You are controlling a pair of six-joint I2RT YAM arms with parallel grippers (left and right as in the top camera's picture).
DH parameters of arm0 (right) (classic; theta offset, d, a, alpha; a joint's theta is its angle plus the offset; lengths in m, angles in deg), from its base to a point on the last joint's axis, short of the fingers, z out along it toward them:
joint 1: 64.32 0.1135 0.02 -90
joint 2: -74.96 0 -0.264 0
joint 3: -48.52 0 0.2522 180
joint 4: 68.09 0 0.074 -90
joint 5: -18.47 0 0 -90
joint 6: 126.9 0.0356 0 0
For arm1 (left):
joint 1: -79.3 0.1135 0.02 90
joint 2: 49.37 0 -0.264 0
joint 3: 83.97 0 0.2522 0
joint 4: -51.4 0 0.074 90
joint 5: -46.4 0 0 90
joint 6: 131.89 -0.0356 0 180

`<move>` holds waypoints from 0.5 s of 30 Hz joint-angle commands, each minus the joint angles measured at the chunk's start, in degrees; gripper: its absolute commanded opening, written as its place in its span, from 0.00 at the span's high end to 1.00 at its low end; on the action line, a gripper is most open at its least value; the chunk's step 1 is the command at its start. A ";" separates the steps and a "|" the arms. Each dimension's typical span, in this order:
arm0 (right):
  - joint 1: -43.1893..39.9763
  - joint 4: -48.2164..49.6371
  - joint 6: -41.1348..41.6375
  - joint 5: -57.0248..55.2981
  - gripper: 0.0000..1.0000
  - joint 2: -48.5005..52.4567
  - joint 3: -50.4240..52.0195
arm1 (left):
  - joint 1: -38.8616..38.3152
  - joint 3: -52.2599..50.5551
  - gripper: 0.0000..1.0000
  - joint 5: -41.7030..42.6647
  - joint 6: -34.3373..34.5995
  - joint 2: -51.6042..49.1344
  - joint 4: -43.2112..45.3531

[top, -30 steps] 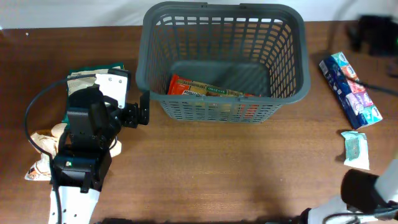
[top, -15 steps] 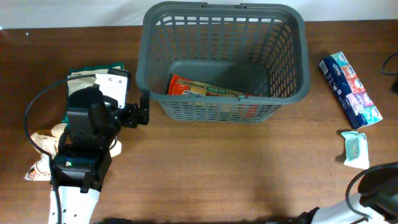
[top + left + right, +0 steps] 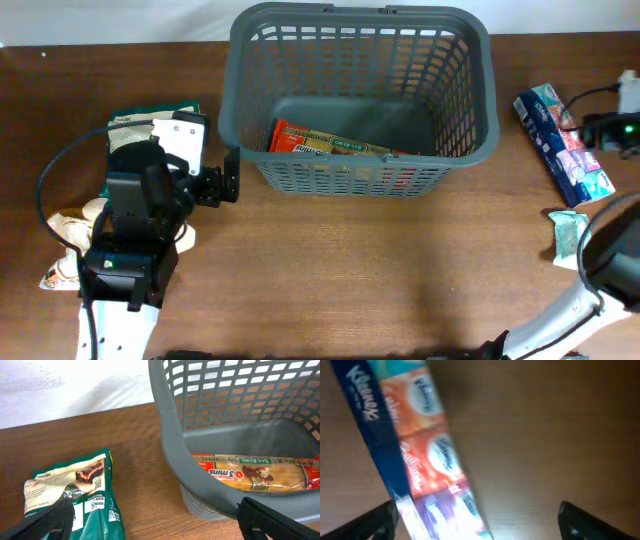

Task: Pack container
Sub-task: 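Move the right gripper to the blue Kleenex pack and grasp it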

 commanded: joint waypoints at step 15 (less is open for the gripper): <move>5.92 6.60 -10.47 4.24 0.14 10.21 0.50 | -0.20 -0.63 0.01 -1.27 -0.96 -5.66 -1.97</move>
